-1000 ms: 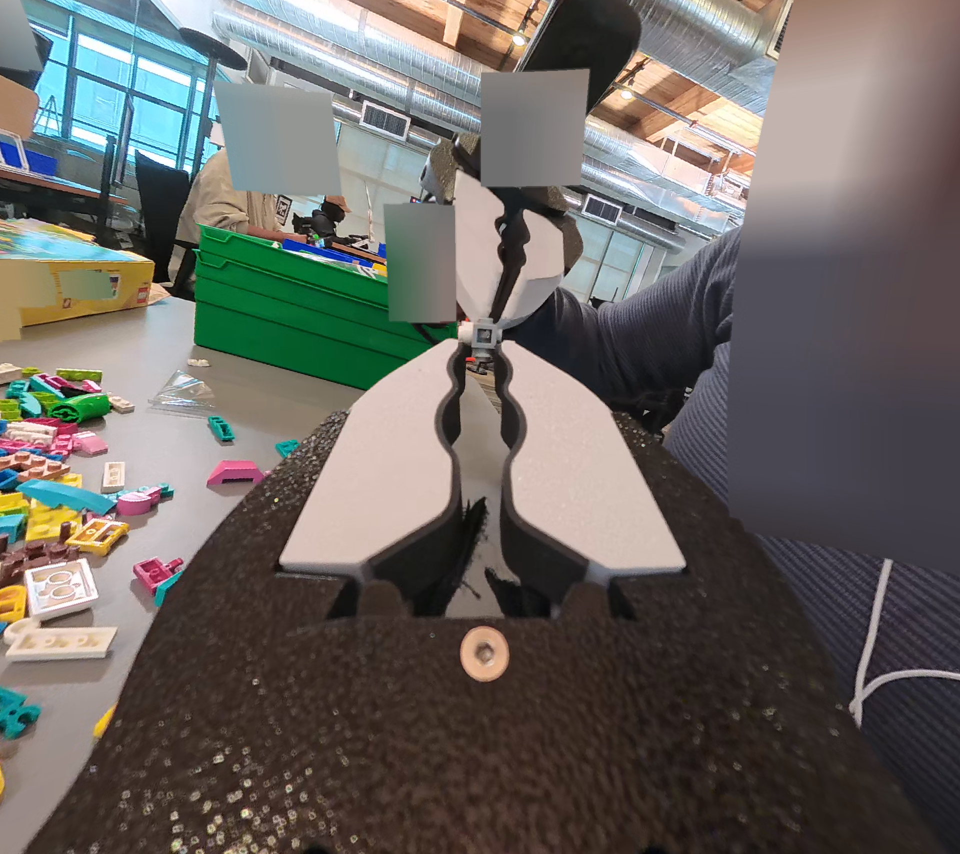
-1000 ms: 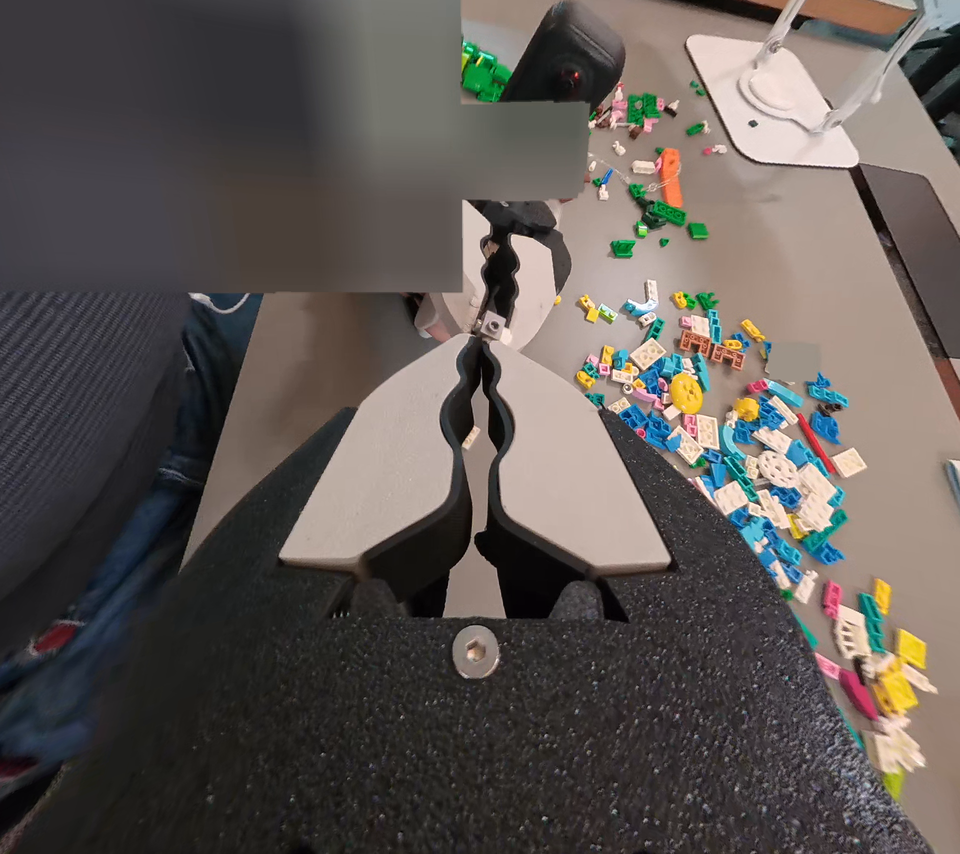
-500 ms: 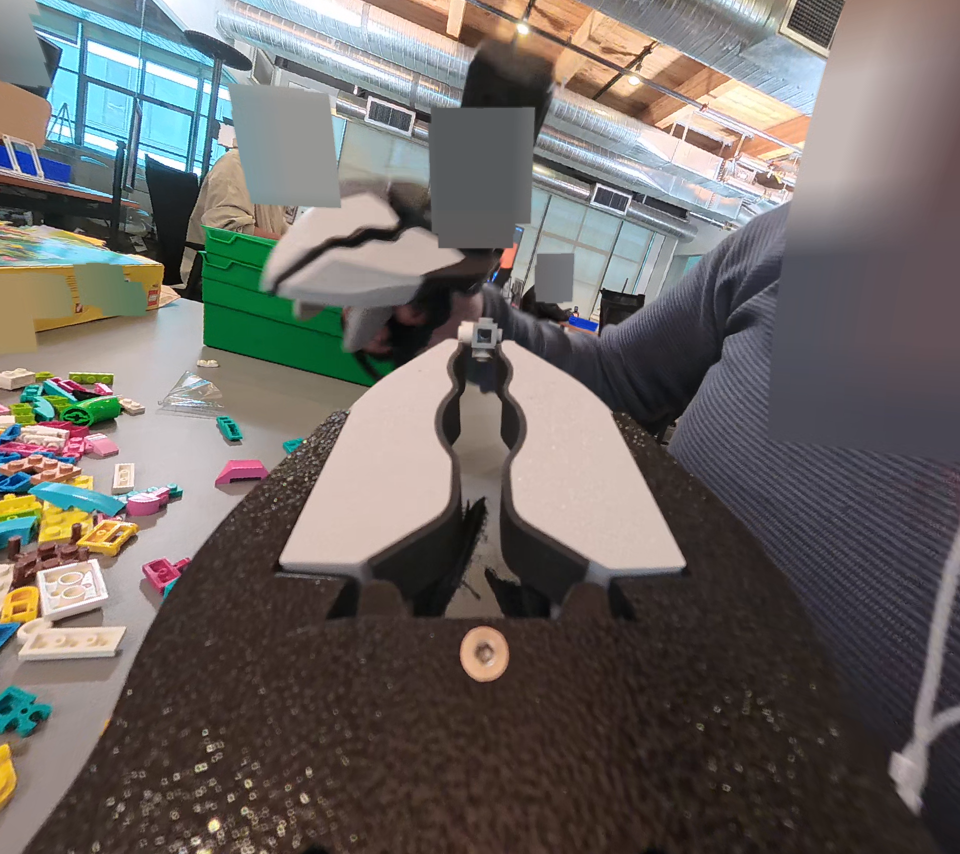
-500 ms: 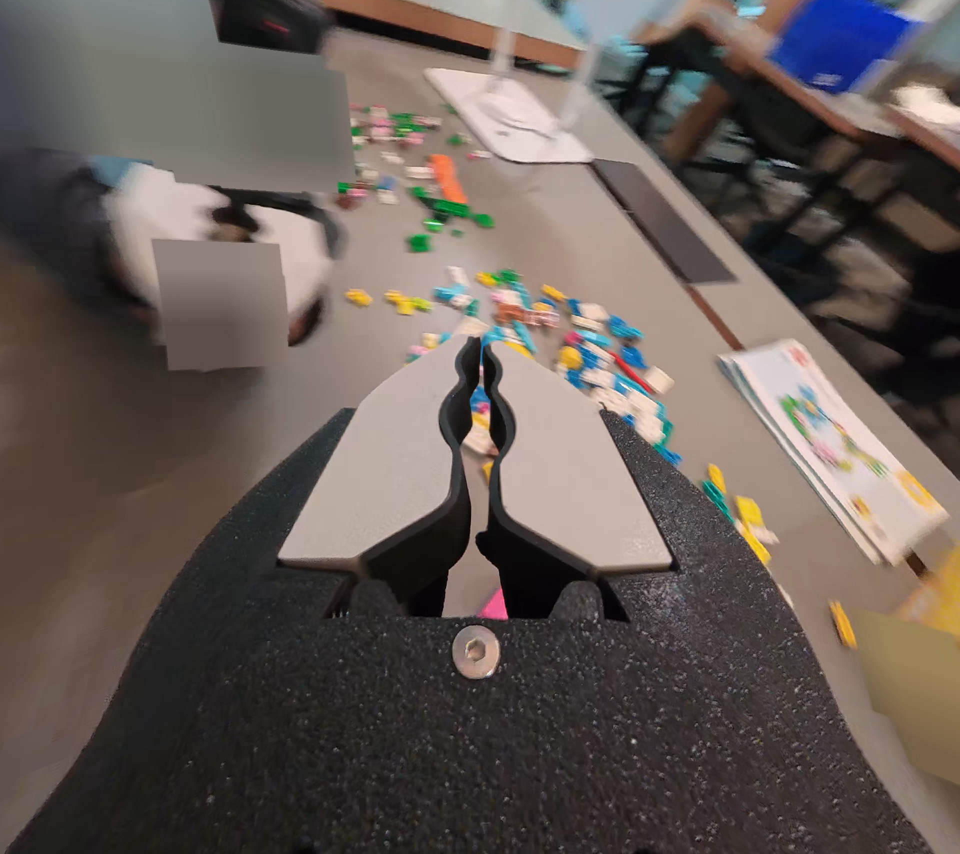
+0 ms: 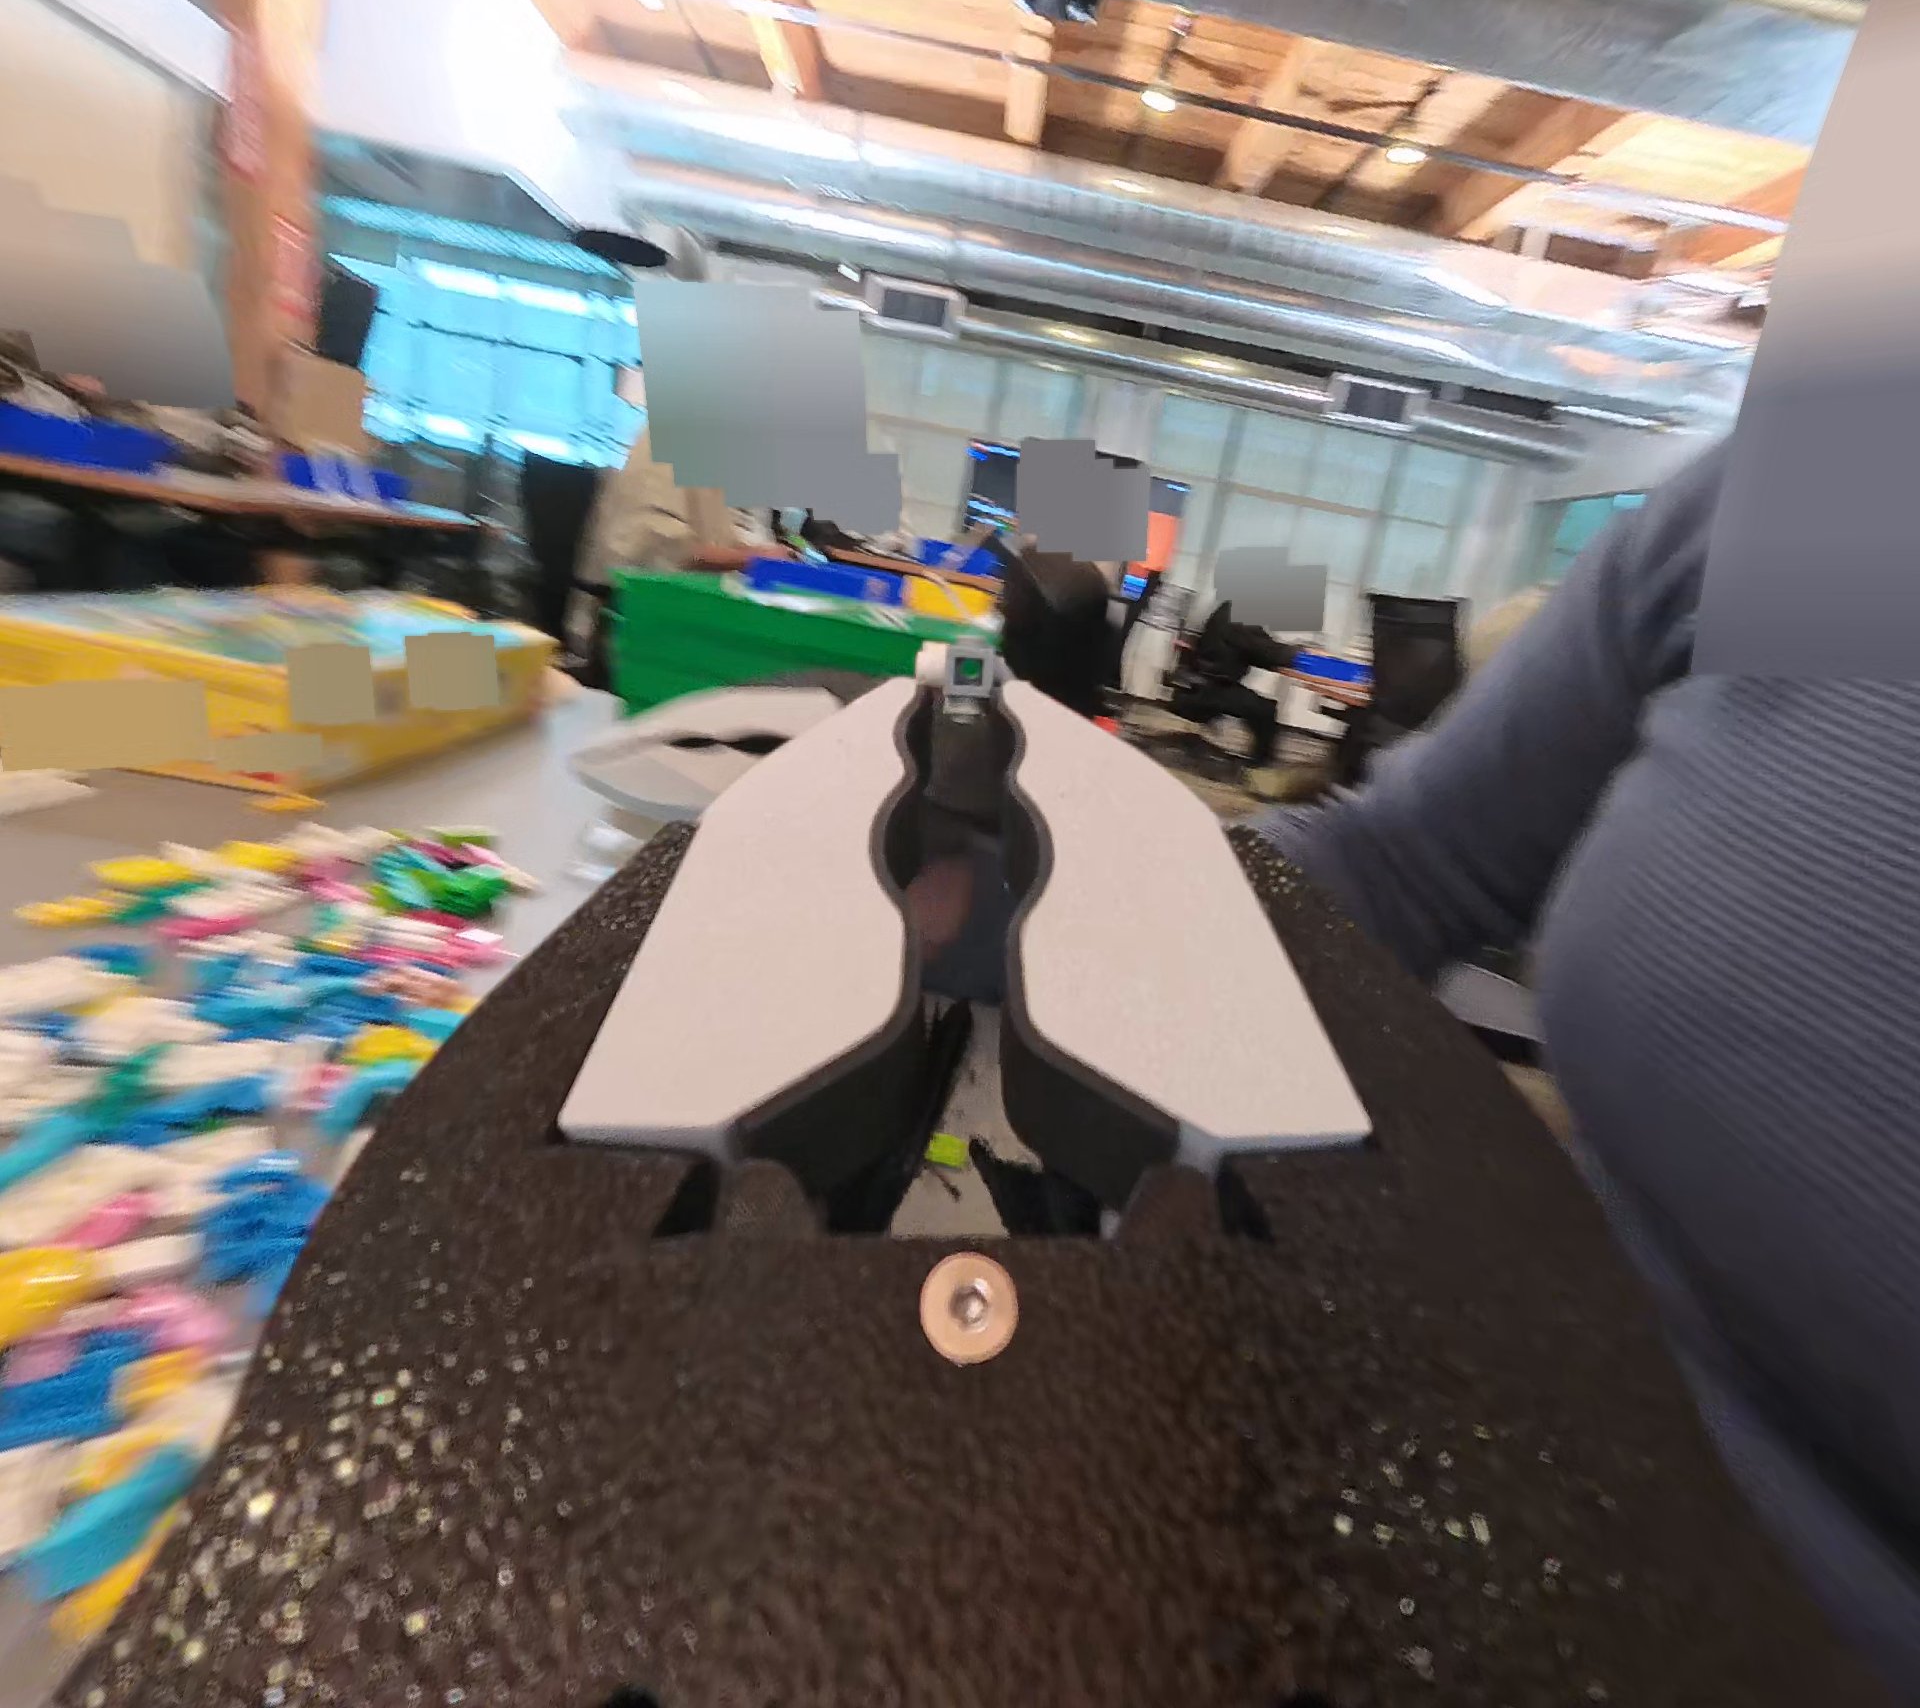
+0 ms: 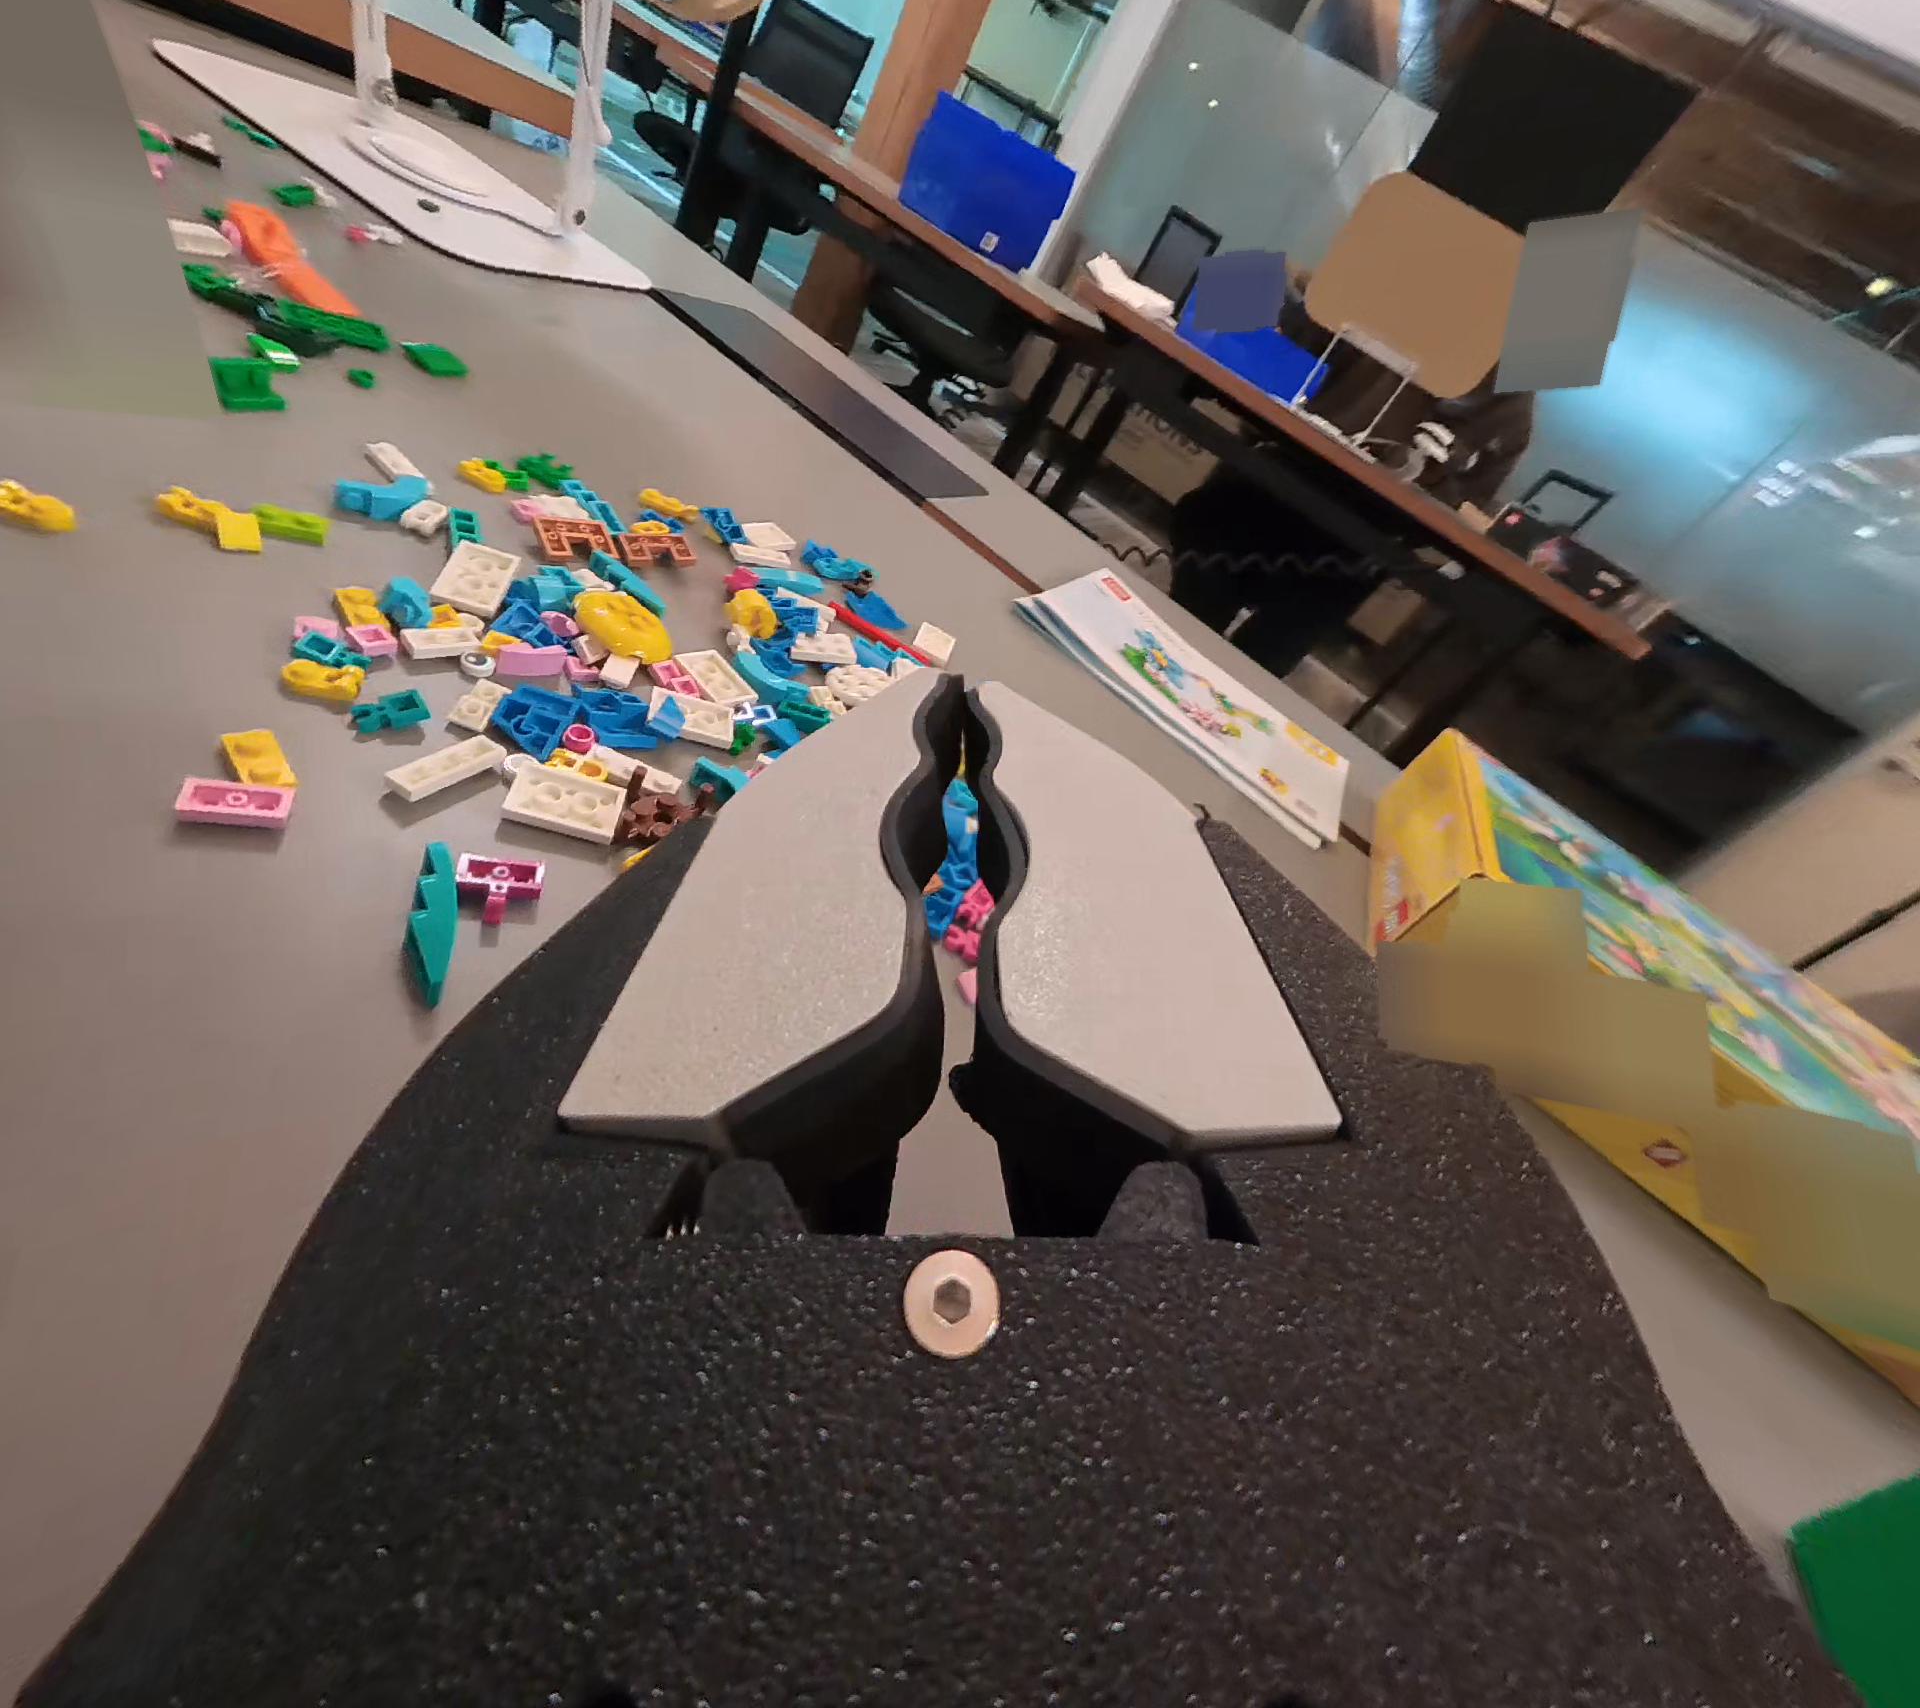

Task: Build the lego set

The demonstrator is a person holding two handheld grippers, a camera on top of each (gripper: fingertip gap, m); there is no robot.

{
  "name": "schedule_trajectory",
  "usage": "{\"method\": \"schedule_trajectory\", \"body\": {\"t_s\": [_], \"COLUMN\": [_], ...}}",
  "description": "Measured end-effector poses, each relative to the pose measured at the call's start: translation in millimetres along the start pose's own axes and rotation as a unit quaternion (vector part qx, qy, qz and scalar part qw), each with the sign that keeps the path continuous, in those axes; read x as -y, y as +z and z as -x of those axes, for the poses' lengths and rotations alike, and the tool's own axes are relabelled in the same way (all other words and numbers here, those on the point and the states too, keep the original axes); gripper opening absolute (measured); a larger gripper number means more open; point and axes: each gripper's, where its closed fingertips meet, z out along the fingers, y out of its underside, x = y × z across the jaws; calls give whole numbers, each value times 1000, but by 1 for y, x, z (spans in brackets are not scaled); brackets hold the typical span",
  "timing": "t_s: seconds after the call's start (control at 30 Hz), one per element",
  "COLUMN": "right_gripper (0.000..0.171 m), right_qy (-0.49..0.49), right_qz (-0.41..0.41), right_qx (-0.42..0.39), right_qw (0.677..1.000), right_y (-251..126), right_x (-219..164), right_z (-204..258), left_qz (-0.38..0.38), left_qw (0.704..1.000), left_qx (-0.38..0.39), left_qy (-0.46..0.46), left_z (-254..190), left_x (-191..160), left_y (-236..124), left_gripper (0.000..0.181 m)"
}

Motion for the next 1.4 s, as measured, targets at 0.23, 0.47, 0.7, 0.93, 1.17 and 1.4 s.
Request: {"method": "schedule_trajectory", "body": {"t_s": [0.23, 0.47, 0.7, 0.93, 1.17, 1.4], "right_gripper": [0, 5, 7, 19, 21, 19], "right_qy": [-49, -124, -59, 15, 34, -54], "right_qz": [-3, -15, -34, 34, 216, 295], "right_qx": [-11, -32, 165, 449, 593, 573], "right_qw": [999, 992, 984, 893, 775, 763], "right_y": [-3, -7, 31, 119, 200, 233], "right_x": [4, 18, 100, 212, 251, 248], "right_z": [3, 5, 117, 321, 500, 590], "left_qz": [-59, -27, 13, -15, 3, -37], "left_qw": [954, 765, 617, 570, 547, 521], "left_qx": [241, 558, 699, 740, 726, 744], "left_qy": [166, 319, 361, 357, 417, 418], "left_z": [17, 7, -31, -54, -67, -90], "left_x": [72, 125, 133, 154, 158, 176], "left_y": [-65, -220, -341, -386, -359, -393], "left_gripper": [9, 9, 10, 10, 9, 9]}}
